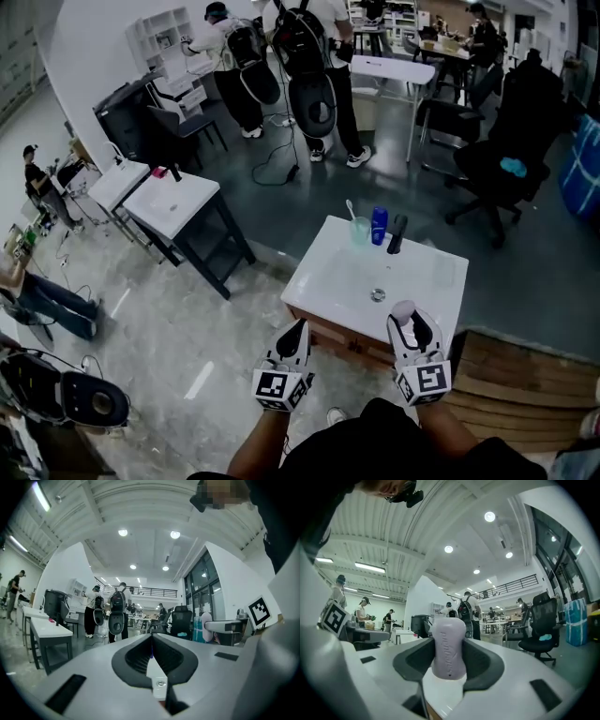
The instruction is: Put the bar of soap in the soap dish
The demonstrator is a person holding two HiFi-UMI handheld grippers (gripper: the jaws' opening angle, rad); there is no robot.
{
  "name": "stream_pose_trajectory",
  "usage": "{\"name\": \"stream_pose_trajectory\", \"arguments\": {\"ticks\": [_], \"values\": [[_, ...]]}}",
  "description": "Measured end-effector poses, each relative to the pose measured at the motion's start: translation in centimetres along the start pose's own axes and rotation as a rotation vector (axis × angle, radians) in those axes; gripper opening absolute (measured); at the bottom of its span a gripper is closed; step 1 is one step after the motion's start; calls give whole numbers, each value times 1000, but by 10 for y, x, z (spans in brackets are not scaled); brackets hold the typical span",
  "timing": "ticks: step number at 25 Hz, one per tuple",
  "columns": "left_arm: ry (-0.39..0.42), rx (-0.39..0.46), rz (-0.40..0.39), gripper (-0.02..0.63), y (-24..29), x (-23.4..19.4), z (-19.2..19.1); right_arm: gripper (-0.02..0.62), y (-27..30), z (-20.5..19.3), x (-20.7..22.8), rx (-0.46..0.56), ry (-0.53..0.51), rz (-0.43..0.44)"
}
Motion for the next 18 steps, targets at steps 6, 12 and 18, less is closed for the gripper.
{"name": "stream_pose_trajectory", "arguments": {"ticks": [6, 12, 18], "values": [[21, 5, -96, 21, 39, 14, 1, 193, -1, 0, 36, -17, 42, -136], [37, 10, -189, 21, 81, 27, 0, 192, 12, 1, 80, -40, 42, -225], [42, 0, -258, 21, 132, 36, -8, 192, 34, -8, 123, -84, 71, -302]]}}
Point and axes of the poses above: the fingertips, and each gripper's own axes: y forward along the fingers, x to its right, z out of its top, the point moved 10 cm from there along -y, backward along the fingers, and after that the axes turned 14 degrees about y, right-handed, at the moved point
